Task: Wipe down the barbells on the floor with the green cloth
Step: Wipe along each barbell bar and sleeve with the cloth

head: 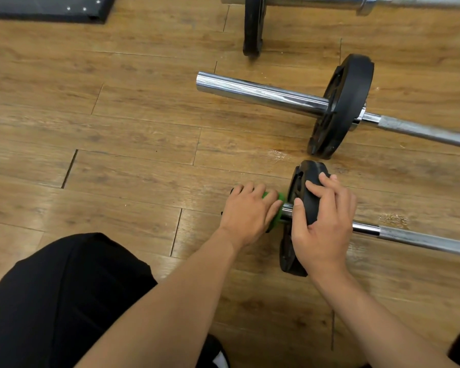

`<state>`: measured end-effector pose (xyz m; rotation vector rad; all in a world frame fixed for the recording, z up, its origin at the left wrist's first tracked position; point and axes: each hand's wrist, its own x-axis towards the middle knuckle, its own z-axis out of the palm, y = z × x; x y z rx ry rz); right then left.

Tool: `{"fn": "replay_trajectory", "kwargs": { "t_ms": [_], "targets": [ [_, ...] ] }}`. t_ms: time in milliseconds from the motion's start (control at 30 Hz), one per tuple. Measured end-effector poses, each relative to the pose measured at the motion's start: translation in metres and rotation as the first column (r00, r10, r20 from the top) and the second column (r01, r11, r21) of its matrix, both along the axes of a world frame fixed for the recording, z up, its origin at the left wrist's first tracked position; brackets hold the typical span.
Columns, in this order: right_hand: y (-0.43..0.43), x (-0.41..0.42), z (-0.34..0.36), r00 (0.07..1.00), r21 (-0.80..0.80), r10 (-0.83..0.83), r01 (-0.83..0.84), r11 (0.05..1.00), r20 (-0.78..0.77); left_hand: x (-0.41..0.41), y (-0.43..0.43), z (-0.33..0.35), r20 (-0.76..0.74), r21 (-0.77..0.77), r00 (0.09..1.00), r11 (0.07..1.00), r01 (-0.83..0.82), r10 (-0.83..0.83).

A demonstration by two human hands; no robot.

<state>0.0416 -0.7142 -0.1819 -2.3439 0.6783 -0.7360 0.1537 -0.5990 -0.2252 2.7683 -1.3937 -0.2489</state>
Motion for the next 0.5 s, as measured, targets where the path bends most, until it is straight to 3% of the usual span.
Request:
{"fn": "replay_trajectory", "kwargs": {
  "t_ms": [167, 300, 367, 500],
  "targets": [
    [-0.003, 0.003, 0.003, 0.999, 0.032, -0.034, 0.033, 0.999, 0.015, -0.034, -0.027, 0.002, 0.023, -0.019, 0.967, 0.967, -0.254, 0.254],
    [0.0, -0.001, 0.002, 1.0, 0.017, -0.024, 0.024, 1.0, -0.001, -0.041, -0.013, 0.002, -0.042, -0.114, 0.987, 0.981, -0.156, 0.152],
    [0.001, -0.001, 0.001, 1.0, -0.001, -0.009, 0.009, 1.0, 0.003, -0.023, 0.001, 0.003, -0.032, -0.076, 0.997, 0.994, -0.077, 0.075],
    [0.0, 0.002, 0.0, 1.0, 0.022, -0.023, 0.022, 1.0, 0.015, 0.003, -0.008, 0.006, -0.089, 0.079, 0.969, 0.972, -0.222, 0.228]
  ]
}}
